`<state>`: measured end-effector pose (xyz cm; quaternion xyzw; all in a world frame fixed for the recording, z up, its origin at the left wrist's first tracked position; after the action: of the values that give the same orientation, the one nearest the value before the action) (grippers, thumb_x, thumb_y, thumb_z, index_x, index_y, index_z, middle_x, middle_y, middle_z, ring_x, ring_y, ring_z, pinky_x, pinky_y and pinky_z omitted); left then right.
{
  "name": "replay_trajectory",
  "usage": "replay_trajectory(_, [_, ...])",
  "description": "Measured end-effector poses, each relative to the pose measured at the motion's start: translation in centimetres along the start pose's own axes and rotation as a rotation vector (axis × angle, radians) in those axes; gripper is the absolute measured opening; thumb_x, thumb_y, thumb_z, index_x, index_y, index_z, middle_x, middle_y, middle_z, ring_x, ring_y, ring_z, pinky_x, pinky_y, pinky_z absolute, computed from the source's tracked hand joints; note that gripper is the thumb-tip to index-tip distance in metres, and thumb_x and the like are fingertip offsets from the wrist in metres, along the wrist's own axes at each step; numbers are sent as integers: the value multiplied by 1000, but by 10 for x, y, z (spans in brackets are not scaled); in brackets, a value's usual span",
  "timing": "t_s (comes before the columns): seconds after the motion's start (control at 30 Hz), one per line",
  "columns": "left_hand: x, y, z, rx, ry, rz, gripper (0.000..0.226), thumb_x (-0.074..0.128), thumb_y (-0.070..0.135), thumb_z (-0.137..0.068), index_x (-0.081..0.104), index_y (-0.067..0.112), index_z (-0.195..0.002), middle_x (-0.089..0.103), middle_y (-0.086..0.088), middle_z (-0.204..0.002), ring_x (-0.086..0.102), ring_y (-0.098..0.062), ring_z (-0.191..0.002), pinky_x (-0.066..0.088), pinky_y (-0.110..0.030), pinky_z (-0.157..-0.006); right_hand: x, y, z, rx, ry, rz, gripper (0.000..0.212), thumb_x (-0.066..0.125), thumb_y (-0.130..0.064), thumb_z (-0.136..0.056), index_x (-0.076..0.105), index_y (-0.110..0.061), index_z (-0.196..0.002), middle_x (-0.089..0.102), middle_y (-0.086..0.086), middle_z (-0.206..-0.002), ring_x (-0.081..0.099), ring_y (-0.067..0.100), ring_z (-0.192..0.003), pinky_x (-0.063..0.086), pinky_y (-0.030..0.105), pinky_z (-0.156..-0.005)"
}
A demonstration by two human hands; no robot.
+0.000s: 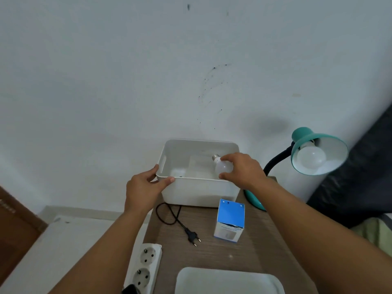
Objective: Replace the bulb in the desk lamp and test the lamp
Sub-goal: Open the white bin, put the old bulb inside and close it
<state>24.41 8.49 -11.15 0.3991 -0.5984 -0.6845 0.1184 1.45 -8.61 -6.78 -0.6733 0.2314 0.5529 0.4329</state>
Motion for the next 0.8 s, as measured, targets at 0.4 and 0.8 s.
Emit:
replay_trajectory(0.4, [-1,9,3,21,-15,-93,76,84,42,-73,55,18,-139,61,-1,-134,53,7,-97,33,8,-65,-1,-4,-10,2,-94,73,65,74,-44,-76,49,-30,-135,54,2,-132,52,25,-119,47,41,-93])
replay_trajectory(0.8, [0,20,67,175,-149,-212,79,67,31,-91,22,26,-155,36,4,-154,34,-12,-139,29,-22,-107,-3,1,125,-80,308,-166,57,66,-30,-84,47,-22,-137,51,-1,-135,46,22,-123,42,37,-100])
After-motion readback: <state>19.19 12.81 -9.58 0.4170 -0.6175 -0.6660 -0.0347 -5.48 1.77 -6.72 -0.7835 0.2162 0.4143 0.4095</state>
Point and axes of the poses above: each hand's wrist, its own z-axis away from the middle knuckle, its own x-axis out of the palm, y = z × x, the point moved 3 cm from there along -z, towards the middle knuckle
